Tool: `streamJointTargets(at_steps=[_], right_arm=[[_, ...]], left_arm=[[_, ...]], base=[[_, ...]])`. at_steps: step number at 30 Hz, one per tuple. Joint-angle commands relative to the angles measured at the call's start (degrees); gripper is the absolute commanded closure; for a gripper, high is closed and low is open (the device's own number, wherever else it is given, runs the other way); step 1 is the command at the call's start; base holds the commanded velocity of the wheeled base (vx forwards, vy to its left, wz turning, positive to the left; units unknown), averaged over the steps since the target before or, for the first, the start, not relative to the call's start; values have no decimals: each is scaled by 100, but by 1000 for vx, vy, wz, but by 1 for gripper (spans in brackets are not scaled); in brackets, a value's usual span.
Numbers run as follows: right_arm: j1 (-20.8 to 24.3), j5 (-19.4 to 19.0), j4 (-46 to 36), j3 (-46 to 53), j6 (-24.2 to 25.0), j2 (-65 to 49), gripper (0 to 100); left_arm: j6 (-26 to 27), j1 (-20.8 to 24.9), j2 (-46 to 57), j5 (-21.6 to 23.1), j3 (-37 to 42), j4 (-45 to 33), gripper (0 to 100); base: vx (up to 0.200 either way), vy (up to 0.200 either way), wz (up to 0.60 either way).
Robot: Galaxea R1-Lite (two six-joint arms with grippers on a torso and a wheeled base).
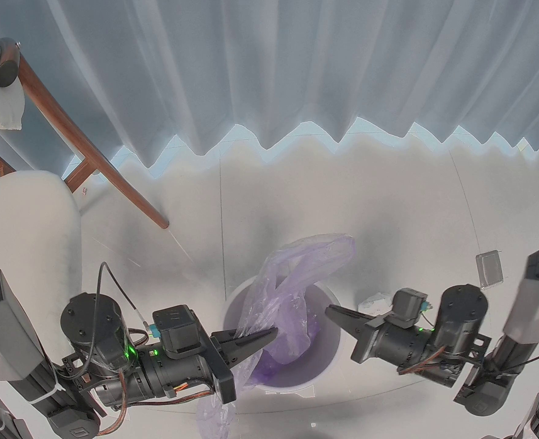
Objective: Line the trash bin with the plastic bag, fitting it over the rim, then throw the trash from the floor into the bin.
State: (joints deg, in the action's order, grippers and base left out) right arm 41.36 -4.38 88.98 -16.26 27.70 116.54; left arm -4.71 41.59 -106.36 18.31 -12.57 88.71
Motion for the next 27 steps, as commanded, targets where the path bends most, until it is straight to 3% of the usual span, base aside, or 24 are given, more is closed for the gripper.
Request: streamJointTargets(at_steps=[1,7,14,19,27], right_arm=[[-225,-2,49,686,192,-1635,100],[-278,-2,-285,563,131,-2347,100],[-304,-2,-3704,-1072,78,-3709,100],[-418,-19,-5365,-1371,96,-4368,100],[-427,-72,-5593,-1169,175,-4342,100]], left_arm=[[14,-11,388,-73,-9,-3,100],[14,59,520,-135,9,-3,100],[14,288,467,-442,44,-3,100],[40,305,371,-442,141,-3,100],[734,297,-69,-434,229,-3,100]], base=[[0,0,0],[0,0,0],[0,0,0],[0,0,0],[0,0,0]])
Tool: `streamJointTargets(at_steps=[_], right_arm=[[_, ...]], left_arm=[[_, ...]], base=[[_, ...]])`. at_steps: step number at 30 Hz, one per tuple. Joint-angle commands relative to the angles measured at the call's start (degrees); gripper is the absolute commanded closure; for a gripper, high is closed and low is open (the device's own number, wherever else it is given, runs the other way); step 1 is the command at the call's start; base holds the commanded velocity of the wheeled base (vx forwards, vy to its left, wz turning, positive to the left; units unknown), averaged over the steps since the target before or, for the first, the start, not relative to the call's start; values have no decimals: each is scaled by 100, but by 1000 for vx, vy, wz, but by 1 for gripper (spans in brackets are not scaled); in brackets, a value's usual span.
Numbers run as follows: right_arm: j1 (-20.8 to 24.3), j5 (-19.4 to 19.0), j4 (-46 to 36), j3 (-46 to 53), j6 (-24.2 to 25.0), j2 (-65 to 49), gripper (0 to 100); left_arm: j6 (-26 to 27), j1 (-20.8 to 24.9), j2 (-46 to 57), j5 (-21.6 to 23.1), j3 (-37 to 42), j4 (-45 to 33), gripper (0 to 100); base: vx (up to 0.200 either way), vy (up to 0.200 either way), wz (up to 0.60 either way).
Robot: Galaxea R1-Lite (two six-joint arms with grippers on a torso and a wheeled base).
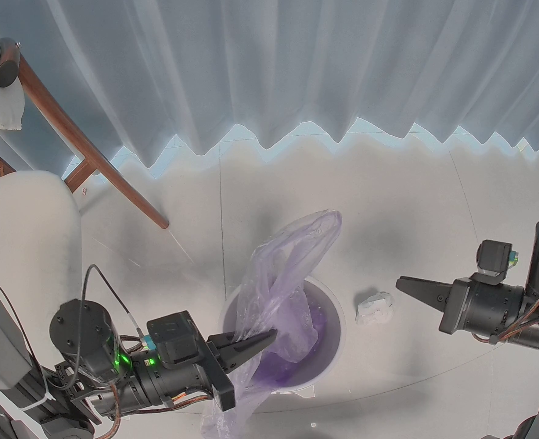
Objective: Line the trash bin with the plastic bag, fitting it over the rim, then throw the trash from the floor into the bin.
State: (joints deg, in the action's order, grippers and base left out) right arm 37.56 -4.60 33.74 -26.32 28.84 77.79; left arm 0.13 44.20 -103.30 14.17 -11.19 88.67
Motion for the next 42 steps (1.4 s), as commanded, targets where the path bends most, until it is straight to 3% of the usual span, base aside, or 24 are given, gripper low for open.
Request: streamJointTargets(at_steps=[1,4,5,13,26,31,42], right_arm=[[-47,-103,-52,-110,86,-370,100],[-56,-191,176,-14,104,-167,100],[-56,-208,317,13,130,-132,0],[-12,-437,528,-189,1317,8,0],[-152,-419,932,-119,1370,1362,0],[-170,-402,1310,-93,1370,1546,0],[-170,-402,1319,-49,1352,1722,0]], left_arm=[[259,27,-401,-19,91,1,100],[277,45,-436,-19,117,1,100],[277,45,-436,-19,126,1,100],[294,62,-445,-19,135,1,100],[294,264,-401,-28,144,1,100],[294,317,-436,-19,196,10,100],[294,405,-445,-28,214,10,100]], base=[[0,0,0],[0,0,0],[0,0,0],[0,0,0],[0,0,0],[0,0,0],[0,0,0]])
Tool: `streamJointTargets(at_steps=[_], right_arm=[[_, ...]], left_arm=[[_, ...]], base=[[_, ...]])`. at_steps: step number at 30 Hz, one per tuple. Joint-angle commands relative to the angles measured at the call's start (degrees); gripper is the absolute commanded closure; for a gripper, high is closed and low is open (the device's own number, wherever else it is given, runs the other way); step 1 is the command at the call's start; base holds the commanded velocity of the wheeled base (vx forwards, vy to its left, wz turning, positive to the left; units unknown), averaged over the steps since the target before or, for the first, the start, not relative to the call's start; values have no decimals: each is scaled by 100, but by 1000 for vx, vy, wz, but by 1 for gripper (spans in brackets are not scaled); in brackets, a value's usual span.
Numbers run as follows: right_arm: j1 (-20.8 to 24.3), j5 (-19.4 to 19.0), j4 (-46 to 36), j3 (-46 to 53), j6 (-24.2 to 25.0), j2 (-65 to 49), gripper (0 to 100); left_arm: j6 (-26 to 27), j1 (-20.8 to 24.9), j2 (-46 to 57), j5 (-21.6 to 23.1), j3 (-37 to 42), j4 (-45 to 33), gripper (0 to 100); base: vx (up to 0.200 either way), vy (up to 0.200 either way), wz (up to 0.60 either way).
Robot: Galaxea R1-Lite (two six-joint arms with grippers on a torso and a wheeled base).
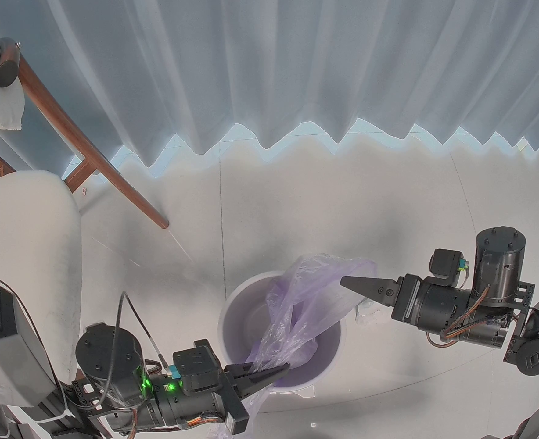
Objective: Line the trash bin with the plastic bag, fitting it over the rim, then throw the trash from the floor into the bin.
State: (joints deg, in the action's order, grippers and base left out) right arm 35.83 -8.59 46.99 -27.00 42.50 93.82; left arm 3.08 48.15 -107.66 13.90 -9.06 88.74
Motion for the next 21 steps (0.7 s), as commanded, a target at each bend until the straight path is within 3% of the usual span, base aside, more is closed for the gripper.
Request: streamJointTargets(at_steps=[1,21], right_arm=[[3,-2,-6,20,-5,119,0],[3,16,732,230,-13,664,0]], left_arm=[[-1,10,-10,-1,0,3,100],[17,168,-10,8,80,3,100]], base=[[0,0,0],[0,0,0]])
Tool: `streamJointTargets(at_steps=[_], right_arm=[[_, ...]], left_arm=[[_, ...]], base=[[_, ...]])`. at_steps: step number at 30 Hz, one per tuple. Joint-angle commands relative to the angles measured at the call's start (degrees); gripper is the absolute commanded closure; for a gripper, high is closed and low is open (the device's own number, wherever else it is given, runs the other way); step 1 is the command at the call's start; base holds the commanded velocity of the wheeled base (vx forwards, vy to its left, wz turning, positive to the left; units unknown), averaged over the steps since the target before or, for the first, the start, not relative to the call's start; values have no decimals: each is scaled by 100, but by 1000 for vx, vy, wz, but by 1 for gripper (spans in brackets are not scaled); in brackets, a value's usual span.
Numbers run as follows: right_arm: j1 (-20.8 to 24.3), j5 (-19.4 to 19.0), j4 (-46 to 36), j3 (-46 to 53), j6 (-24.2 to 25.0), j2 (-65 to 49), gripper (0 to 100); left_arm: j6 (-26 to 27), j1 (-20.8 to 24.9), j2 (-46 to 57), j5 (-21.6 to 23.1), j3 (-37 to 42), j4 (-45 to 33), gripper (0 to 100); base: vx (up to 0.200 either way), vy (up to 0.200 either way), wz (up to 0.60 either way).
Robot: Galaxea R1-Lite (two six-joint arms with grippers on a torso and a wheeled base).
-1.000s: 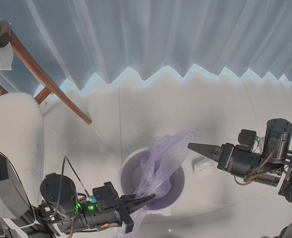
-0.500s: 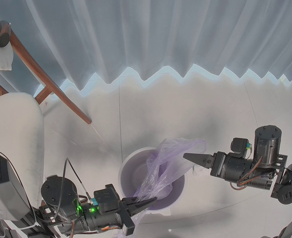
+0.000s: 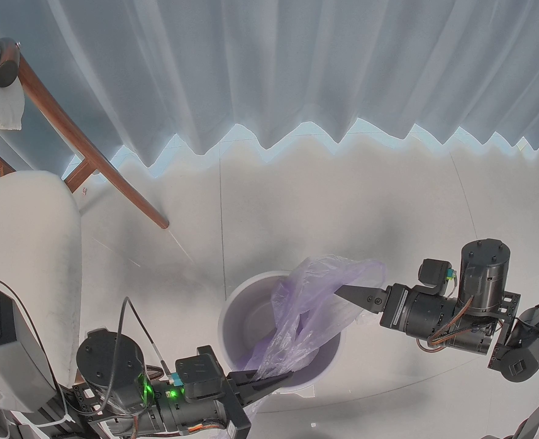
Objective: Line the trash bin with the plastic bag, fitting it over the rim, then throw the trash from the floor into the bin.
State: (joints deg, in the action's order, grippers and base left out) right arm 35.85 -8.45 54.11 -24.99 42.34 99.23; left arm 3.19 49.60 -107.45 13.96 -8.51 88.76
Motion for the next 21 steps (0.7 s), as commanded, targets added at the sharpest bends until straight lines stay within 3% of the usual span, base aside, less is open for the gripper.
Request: streamJointTargets(at_steps=[1,13,14,21], right_arm=[[1,1,20,29,3,149,0],[1,159,249,12,11,307,0],[9,168,319,29,11,325,100],[9,221,662,56,29,369,100]], left_arm=[[6,32,-22,2,25,1,100],[6,67,13,19,16,1,100],[6,67,13,19,16,1,100],[-3,76,-4,19,-2,1,100]], base=[[0,0,0],[0,0,0],[0,0,0],[0,0,0]])
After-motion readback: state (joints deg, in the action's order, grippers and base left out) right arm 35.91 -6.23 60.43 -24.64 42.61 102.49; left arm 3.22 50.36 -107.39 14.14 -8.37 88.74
